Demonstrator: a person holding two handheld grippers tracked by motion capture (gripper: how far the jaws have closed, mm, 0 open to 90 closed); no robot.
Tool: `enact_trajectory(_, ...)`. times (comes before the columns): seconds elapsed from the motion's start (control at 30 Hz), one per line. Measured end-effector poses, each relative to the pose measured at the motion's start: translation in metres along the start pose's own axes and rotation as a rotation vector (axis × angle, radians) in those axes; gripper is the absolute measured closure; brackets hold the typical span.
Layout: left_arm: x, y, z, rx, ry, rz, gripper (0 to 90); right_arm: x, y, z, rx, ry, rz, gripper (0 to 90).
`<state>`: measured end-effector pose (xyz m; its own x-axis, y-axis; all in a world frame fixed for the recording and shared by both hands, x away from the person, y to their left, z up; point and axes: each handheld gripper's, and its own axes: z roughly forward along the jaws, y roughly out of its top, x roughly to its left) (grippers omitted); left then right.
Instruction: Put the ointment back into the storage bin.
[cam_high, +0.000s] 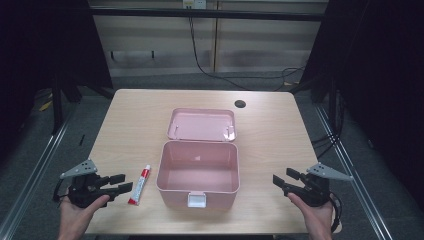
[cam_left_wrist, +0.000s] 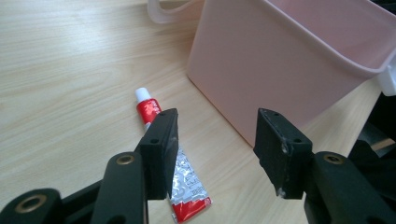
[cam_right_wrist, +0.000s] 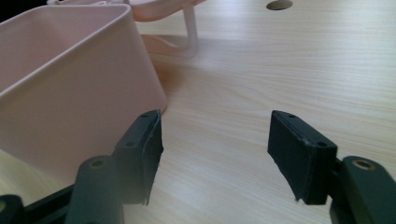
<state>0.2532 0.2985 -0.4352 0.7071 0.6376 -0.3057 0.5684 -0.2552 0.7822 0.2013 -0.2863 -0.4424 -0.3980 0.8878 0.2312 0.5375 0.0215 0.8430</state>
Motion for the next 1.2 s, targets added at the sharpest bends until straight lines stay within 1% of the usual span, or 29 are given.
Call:
enact_trajectory(0.07, 0.0, 0.0, -0.001, 0.001, 0.005, -0.007, 46.7, 0.002, 0.0, 0.001, 0.005, 0.01, -0.005, 34.8)
enact_trajectory(0.13, 0.001, 0.0, -0.002, -0.001, -0.006, -0.006, 46.6, 0.004, 0.0, 0.001, 0.017, 0.018, -0.012, 34.3)
enact_trajectory(0.3, 0.0, 0.001, -0.001, 0.014, -0.027, -0.002, 45.0, 0.005, -0.001, 0.003, 0.036, 0.044, -0.001, 33.3)
enact_trajectory(0.37, 0.0, 0.002, -0.001, 0.019, -0.038, -0.005, 45.3, 0.006, -0.001, 0.003, 0.043, 0.043, -0.003, 33.4)
enact_trajectory(0.4, 0.0, 0.006, -0.004, 0.018, -0.038, 0.004, 45.9, 0.005, -0.002, 0.004, 0.053, 0.05, 0.005, 33.3)
enact_trajectory(0.43, 0.0, 0.006, -0.004, 0.018, -0.038, 0.004, 46.1, 0.005, -0.002, 0.004, 0.053, 0.05, 0.005, 33.3)
enact_trajectory(0.47, 0.0, 0.008, -0.006, 0.017, -0.042, 0.003, 47.3, 0.006, -0.002, 0.004, 0.049, 0.052, 0.017, 33.3)
enact_trajectory(0.57, 0.0, 0.015, -0.01, 0.039, -0.036, 0.024, 49.5, 0.006, -0.002, 0.004, 0.054, 0.058, 0.019, 33.2)
enact_trajectory(0.6, -0.001, 0.017, -0.01, 0.047, -0.038, 0.02, 52.6, 0.006, -0.002, 0.006, 0.066, 0.063, 0.02, 32.8)
enact_trajectory(0.63, -0.001, 0.019, -0.009, 0.058, -0.035, 0.025, 52.6, 0.006, -0.002, 0.006, 0.066, 0.063, 0.02, 32.8)
enact_trajectory(0.67, -0.002, 0.022, -0.008, 0.07, -0.039, 0.021, 52.8, 0.006, -0.002, 0.006, 0.072, 0.066, 0.021, 32.6)
enact_trajectory(0.7, -0.003, 0.024, -0.006, 0.091, -0.028, 0.031, 53.2, 0.007, -0.002, 0.007, 0.072, 0.067, 0.02, 32.1)
enact_trajectory(0.77, -0.006, 0.031, -0.002, 0.132, -0.02, 0.049, 53.1, 0.008, -0.002, 0.008, 0.077, 0.075, 0.025, 32.0)
enact_trajectory(0.8, -0.007, 0.037, 0.002, 0.154, -0.023, 0.053, 52.8, 0.01, -0.002, 0.009, 0.086, 0.081, 0.011, 31.4)
enact_trajectory(0.83, -0.007, 0.037, 0.002, 0.154, -0.023, 0.053, 52.8, 0.01, -0.002, 0.009, 0.086, 0.081, 0.011, 31.4)
enact_trajectory(0.9, -0.01, 0.043, 0.006, 0.181, 0.015, 0.074, 52.9, 0.011, -0.002, 0.01, 0.09, 0.087, 0.009, 31.0)
enact_trajectory(0.93, -0.01, 0.046, 0.008, 0.189, 0.026, 0.08, 53.6, 0.011, -0.002, 0.01, 0.092, 0.088, 0.01, 31.0)
enact_trajectory(1.0, -0.01, 0.051, 0.012, 0.21, 0.029, 0.079, 54.1, 0.01, -0.002, 0.01, 0.099, 0.089, 0.021, 30.6)
enact_trajectory(1.03, -0.009, 0.054, 0.015, 0.232, 0.038, 0.08, 54.1, 0.01, -0.002, 0.01, 0.099, 0.089, 0.021, 30.6)
enact_trajectory(1.07, -0.008, 0.056, 0.018, 0.237, 0.053, 0.086, 54.6, 0.01, -0.002, 0.011, 0.103, 0.09, 0.013, 30.4)
enact_trajectory(1.13, -0.006, 0.061, 0.023, 0.258, 0.057, 0.077, 55.3, 0.011, -0.003, 0.012, 0.105, 0.093, 0.013, 30.4)
enact_trajectory(1.2, -0.006, 0.065, 0.026, 0.282, 0.085, 0.088, 55.8, 0.011, -0.002, 0.012, 0.109, 0.098, 0.009, 30.4)
